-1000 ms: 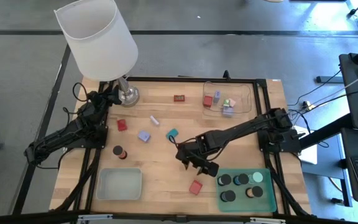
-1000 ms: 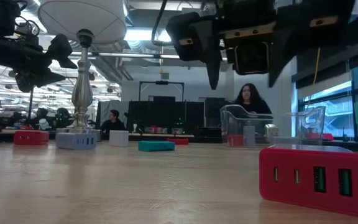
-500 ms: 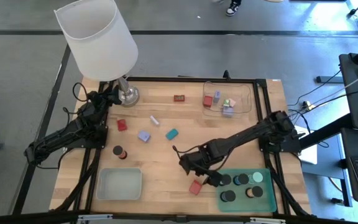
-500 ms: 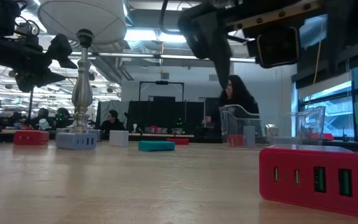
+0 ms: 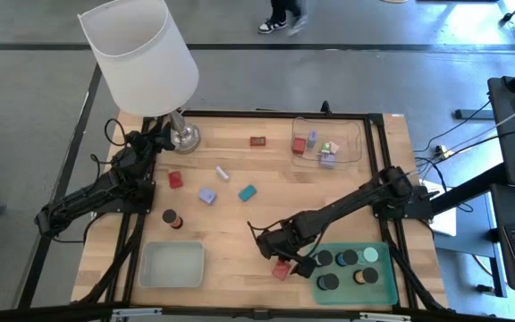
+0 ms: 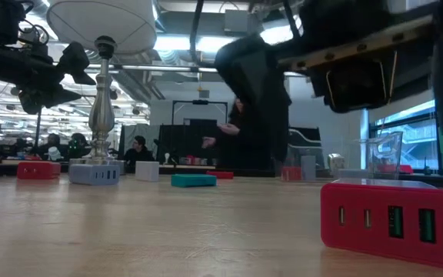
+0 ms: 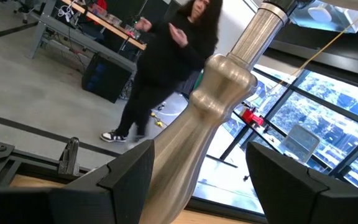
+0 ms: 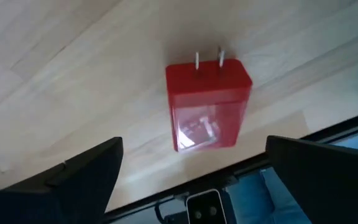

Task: Pick & Place Office items
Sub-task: Put the bottom red charger adapter into the transparent bin

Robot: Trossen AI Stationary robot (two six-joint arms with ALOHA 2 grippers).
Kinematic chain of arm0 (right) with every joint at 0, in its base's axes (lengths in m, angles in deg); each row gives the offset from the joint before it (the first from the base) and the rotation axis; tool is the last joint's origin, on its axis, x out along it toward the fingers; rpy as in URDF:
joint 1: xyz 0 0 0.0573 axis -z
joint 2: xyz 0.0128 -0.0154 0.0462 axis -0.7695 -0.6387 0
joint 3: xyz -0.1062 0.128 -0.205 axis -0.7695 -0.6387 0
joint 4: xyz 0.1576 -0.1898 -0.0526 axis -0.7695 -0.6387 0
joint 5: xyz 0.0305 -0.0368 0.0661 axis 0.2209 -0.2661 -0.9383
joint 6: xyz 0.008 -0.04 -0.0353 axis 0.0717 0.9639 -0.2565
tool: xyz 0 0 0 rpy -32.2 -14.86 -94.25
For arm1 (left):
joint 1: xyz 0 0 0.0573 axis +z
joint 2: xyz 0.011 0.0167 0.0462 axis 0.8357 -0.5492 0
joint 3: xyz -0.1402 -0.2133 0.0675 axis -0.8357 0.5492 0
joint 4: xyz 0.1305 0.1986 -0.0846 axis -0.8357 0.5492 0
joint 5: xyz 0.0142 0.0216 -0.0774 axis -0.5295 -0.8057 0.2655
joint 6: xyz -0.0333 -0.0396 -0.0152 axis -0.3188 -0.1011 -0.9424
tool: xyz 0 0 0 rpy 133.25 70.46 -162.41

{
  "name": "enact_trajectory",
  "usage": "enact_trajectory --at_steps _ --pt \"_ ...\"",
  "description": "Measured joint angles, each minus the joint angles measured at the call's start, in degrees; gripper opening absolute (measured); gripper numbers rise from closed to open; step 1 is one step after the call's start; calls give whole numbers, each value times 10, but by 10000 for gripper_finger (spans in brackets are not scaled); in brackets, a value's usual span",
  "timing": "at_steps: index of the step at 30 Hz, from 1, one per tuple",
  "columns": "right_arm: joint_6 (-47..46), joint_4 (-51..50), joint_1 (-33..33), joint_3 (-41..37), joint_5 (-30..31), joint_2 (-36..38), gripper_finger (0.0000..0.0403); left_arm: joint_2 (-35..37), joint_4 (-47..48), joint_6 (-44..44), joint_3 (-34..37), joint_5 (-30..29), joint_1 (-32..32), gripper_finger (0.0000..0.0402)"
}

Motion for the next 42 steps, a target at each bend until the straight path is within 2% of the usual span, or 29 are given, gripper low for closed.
enact_trajectory --at_steps 10,18,32,36,42 --pt "-1 -3 -8 0 -1 -25 399 0 1 0 0 0 0 251" --pt "-6 -7 -18 0 62 -26 399 0 0 0 0 0 0 251" --pt "8 21 -18 1 63 -48 396 0 0 0 0 0 0 251" --pt "16 27 -18 1 63 -49 374 0 0 0 0 0 0 251" --pt "13 26 -18 1 60 -49 305 0 0 0 0 0 0 251"
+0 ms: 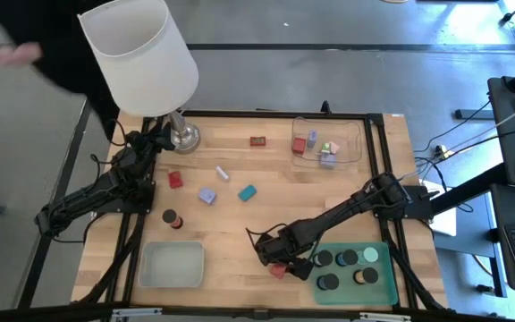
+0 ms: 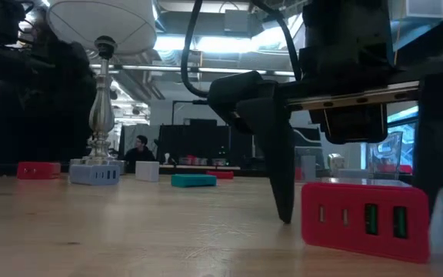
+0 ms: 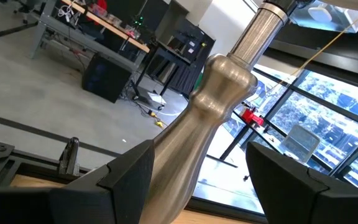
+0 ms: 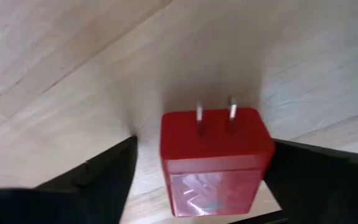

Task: Pick & Place Office items
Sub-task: Put the bottom red charger adapter into the transparent bin

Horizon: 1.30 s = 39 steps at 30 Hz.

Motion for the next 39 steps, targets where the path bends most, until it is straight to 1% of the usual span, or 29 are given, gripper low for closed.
enact_trajectory --at_steps 5,7,13,18,20,24,27,34,39 --pt "-5 0 0 0 -2 0 235 0 0 0 0 0 0 251" --pt "-5 0 0 0 -2 0 213 0 0 0 0 0 0 251" --pt "7 -1 7 0 -6 0 212 0 0 0 0 0 0 251" --pt "35 -8 34 0 -27 8 234 0 0 0 0 0 0 251" --pt "57 -19 48 0 -36 18 231 0 0 0 0 0 0 251" --pt "106 -60 78 0 -37 48 213 0 0 0 0 0 0 251" --pt "140 -108 100 0 -12 85 212 0 0 0 0 0 0 251" --pt "189 -262 152 0 97 196 218 0 0 0 0 0 0 251" --pt "222 -369 210 0 153 274 218 0 0 0 0 0 0 251"
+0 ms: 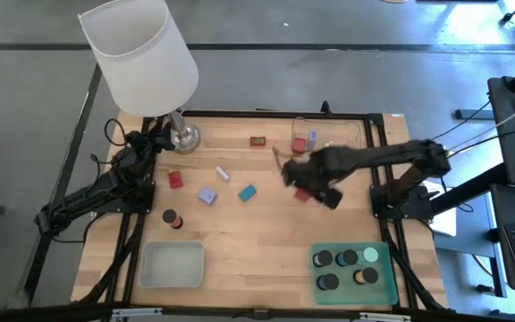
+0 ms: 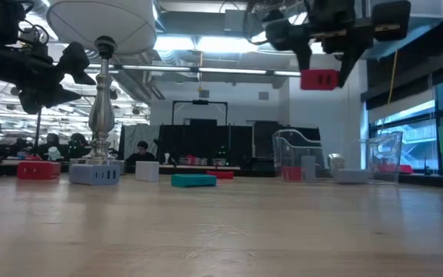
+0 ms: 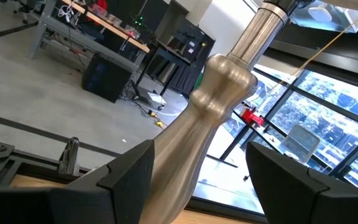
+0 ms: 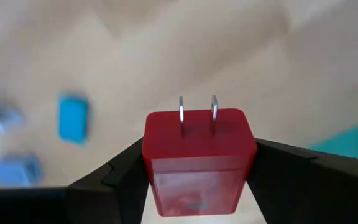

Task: Pick & Place Office items
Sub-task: Put the bottom red charger adapter into the transparent bin

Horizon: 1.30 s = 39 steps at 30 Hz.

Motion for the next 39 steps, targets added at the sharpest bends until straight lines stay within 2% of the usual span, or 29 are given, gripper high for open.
enact_trajectory --at_steps 7,17,21,27,34,39 --pt "116 -72 118 0 36 46 217 0 0 0 0 0 0 251" --pt "386 -40 302 0 65 39 217 0 0 0 0 0 0 251" --pt "455 -12 351 0 68 16 221 0 0 0 0 0 0 251" --pt "540 46 389 0 47 -36 223 0 0 0 0 0 0 251" --pt "560 78 398 0 10 -98 223 0 0 0 0 0 0 251" --pt "560 111 394 0 8 -132 230 0 0 0 0 0 0 251"
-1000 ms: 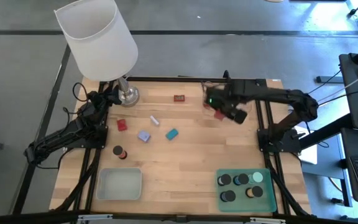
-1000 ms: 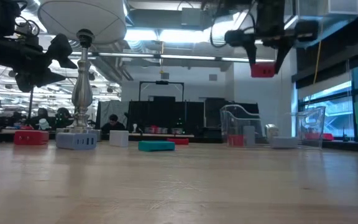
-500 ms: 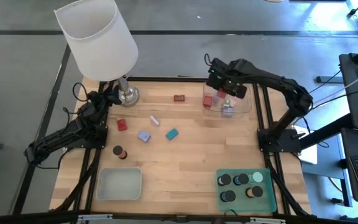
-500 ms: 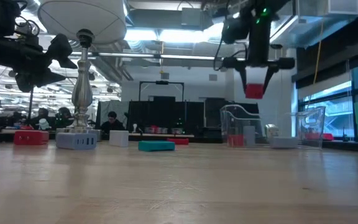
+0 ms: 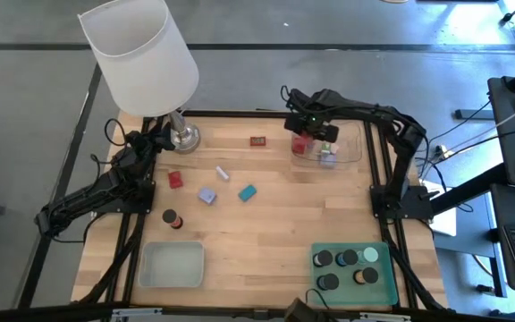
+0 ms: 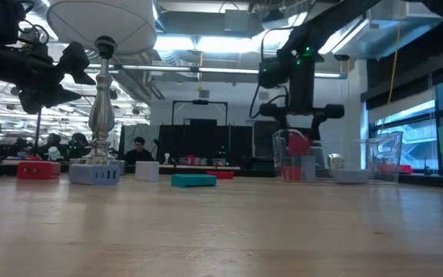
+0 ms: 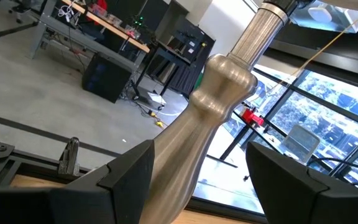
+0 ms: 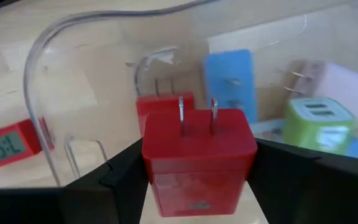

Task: Pick & Place Office items
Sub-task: Put the bottom red charger adapter into the transparent bin, then put the red charger adapter into the transparent bin

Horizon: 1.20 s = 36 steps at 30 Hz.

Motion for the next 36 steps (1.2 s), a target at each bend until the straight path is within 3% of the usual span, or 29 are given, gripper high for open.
enact_trajectory --at_steps 6,21,25,32,36 --pt "-3 15 -5 0 -13 -19 244 0 0 0 0 0 0 251" --pt "-2 15 -27 0 25 -23 253 0 0 0 0 0 0 251" --pt "0 8 -27 0 20 -21 286 0 0 0 0 0 0 251" --pt "0 -12 -36 0 17 2 385 0 0 0 0 0 0 251" --pt "0 -18 -54 0 16 24 386 0 0 0 0 0 0 251"
